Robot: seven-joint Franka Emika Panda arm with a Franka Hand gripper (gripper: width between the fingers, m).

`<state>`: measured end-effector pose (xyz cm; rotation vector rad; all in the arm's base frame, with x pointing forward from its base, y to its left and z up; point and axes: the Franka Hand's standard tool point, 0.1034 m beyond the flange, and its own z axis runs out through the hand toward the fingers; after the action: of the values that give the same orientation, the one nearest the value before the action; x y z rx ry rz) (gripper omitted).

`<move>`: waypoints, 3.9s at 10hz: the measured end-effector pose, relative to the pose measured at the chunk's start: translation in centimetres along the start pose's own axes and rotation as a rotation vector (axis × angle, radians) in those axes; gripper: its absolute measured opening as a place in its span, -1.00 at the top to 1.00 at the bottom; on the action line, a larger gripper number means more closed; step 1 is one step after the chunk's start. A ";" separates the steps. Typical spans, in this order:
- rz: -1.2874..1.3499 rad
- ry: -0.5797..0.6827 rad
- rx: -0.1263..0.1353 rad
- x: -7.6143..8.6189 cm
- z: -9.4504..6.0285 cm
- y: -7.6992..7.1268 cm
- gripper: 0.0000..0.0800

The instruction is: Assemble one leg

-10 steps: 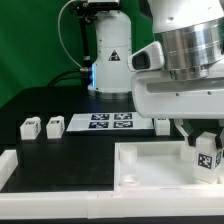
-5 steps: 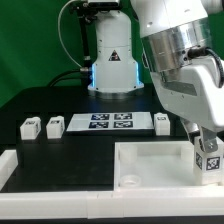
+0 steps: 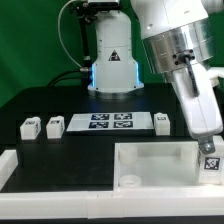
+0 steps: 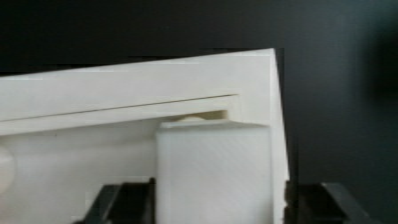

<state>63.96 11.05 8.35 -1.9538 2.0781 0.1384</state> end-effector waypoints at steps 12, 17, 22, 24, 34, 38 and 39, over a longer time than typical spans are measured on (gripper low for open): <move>-1.328 0.038 -0.228 -1.8 0.3 0.6 -0.55; -0.925 0.069 -0.203 -1.7 0.3 0.6 0.25; -0.213 0.052 -0.001 -1.2 0.3 0.4 0.25; -0.001 0.029 0.040 -1.5 0.4 0.4 0.25; -0.886 0.103 -0.052 -0.2 1.2 0.2 -0.62; -1.450 0.131 -0.119 -0.7 0.9 -0.2 -0.62; -1.406 0.126 -0.113 -0.6 0.9 -0.2 -0.62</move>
Offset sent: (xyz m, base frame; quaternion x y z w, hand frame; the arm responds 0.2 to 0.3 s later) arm 0.0000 0.0000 0.0000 0.0000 0.0000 -0.1790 0.9838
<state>64.29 11.86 7.64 -2.9914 0.3492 -0.1738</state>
